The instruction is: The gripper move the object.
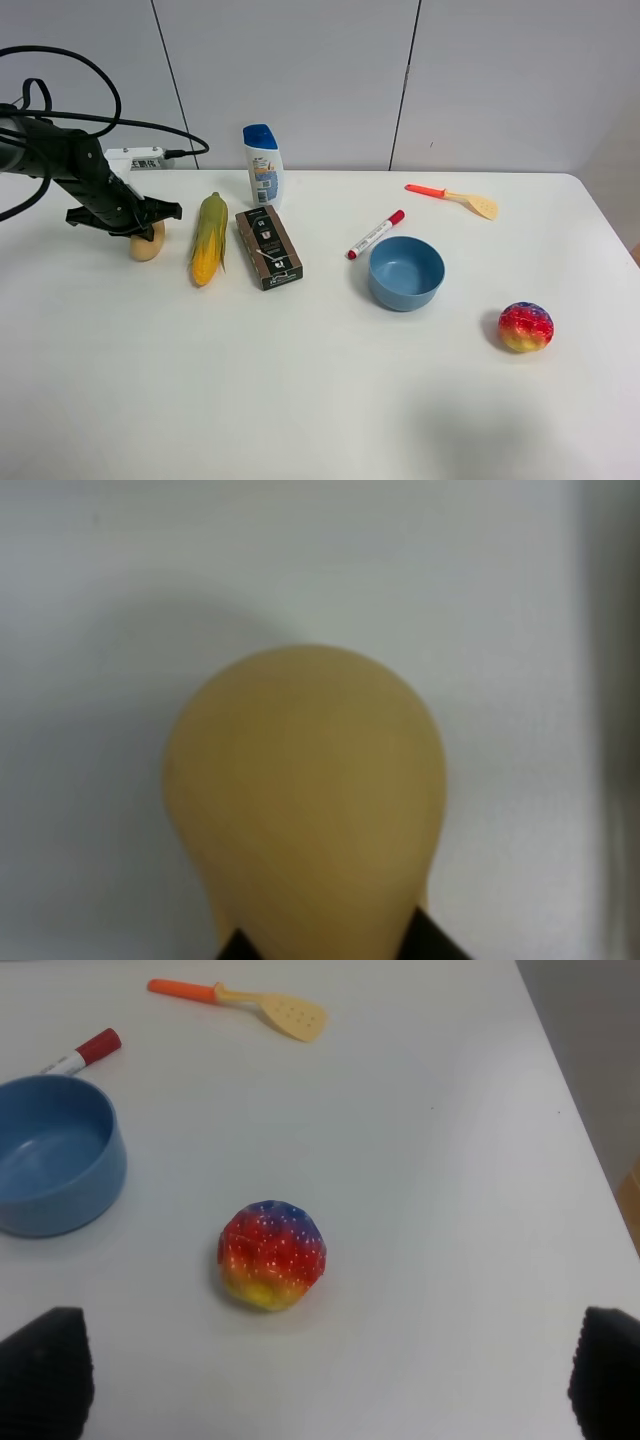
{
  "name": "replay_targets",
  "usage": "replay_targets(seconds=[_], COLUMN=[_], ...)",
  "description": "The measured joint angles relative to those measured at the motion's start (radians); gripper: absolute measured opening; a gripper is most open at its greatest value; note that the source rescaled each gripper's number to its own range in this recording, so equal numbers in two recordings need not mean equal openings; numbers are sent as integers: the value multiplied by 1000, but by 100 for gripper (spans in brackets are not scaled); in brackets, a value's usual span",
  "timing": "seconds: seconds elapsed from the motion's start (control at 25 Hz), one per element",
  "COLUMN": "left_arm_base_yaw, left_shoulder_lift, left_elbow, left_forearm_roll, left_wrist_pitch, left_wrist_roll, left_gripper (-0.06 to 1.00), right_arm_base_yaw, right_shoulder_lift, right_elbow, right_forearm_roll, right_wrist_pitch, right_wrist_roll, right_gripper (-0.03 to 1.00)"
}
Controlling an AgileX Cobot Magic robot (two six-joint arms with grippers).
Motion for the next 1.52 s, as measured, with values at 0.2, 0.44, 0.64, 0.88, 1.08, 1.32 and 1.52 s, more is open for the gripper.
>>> replay_targets(seconds=[0.2, 0.44, 0.64, 0.88, 1.08, 1.32, 1.52], left_arm_base_yaw=[0, 0, -1, -49, -85, -59, -56], left_shoulder_lift=[1, -2, -118, -502, -812, -1036, -1217], left_elbow=[9, 11, 11, 11, 11, 12, 89], left_forearm_roll=[0, 0, 11, 38, 128, 279, 289], left_wrist_pitch=[-19, -18, 14, 73, 136, 309, 371], left_wrist_roll=[34, 34, 35, 42, 50, 50, 50], left_gripper=[73, 99, 99, 99, 99, 99, 99], right_arm_base_yaw=[0, 0, 0, 0, 0, 0, 0], right_shoulder_lift=[0, 0, 0, 0, 0, 0, 0], right_elbow=[0, 0, 0, 0, 0, 0, 0], right_forearm_roll=[0, 0, 0, 0, 0, 0, 0], right_wrist_pitch=[0, 0, 0, 0, 0, 0, 0], right_wrist_roll=[0, 0, 0, 0, 0, 0, 0], right_gripper=[100, 100, 100, 100, 100, 100, 100])
